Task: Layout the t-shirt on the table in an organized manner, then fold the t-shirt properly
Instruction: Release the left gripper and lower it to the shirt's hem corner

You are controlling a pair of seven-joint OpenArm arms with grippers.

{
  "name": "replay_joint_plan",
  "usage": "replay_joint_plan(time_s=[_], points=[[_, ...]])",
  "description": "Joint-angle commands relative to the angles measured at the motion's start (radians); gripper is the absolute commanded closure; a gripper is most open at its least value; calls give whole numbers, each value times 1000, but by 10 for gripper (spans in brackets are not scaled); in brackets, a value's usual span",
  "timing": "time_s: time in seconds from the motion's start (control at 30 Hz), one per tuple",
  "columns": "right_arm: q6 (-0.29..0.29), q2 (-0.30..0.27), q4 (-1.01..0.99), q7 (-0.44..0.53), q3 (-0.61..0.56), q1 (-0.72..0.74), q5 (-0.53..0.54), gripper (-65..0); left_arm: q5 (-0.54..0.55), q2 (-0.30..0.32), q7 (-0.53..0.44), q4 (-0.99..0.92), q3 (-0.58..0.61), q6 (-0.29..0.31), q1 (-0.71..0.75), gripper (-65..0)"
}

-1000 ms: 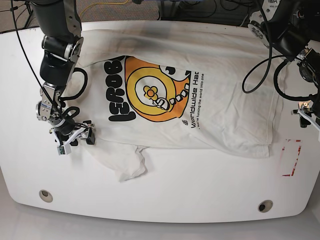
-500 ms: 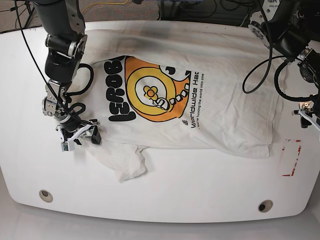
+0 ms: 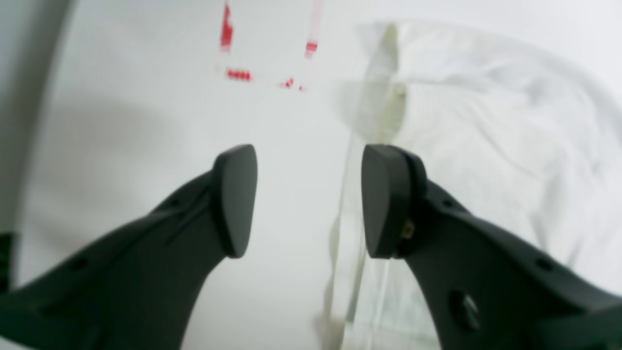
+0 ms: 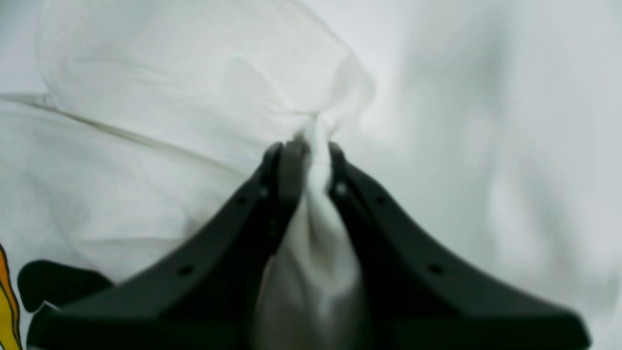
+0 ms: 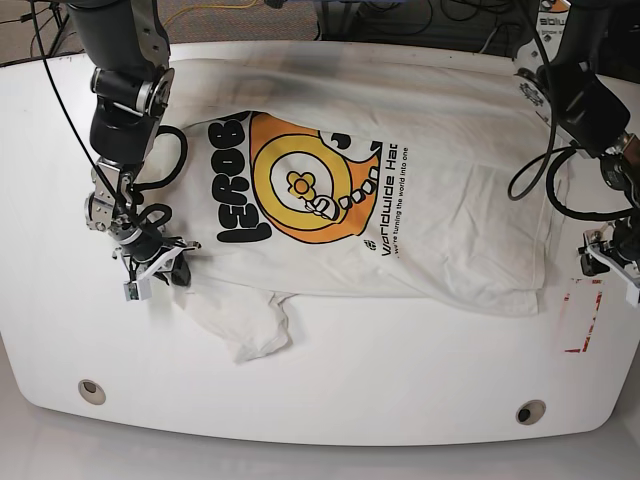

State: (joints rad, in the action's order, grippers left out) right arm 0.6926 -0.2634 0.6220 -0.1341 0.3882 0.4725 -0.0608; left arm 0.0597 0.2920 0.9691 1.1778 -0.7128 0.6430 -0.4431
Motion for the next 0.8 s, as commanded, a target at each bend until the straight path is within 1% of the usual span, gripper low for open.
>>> replay_joint_plan(time_s=[0.0,0.07,0.1,0.23,0.37,0.5,0.57,0.7,0.77], points=[[6,-12,12,-5,-1,19,-7,-65,27,40,-97,-103,45,-5,-58,-313],[6,-12,12,-5,-1,19,-7,-63,27,49,-143,-169,63,-16,-72,-313],[6,-12,12,-5,-1,19,-6,-63,27,59,-184,-221,74,-25,-86,-313],[6,-12,12,-5,-1,19,-3,-63,27,79,-289,-375,84,-50,-130,-313],[6,-12,12,-5,-1,18,-3,-63,27,103,-388,-540,86,-50,-181,-313],[6,-12,12,-5,-1,18,-3,-63,29,117,-470,-666,86,-50,-216,-317],[6,-12,14,-5,-1,18,-3,-63,32,126,-488,-714,86,-48,-236,-346],[6,-12,14,-5,-1,18,-3,-63,33,128,-494,-752,86,-47,-262,-428],[6,-10,14,-5,-1,18,-3,-63,33,123,-494,-750,84,-45,-263,-443]])
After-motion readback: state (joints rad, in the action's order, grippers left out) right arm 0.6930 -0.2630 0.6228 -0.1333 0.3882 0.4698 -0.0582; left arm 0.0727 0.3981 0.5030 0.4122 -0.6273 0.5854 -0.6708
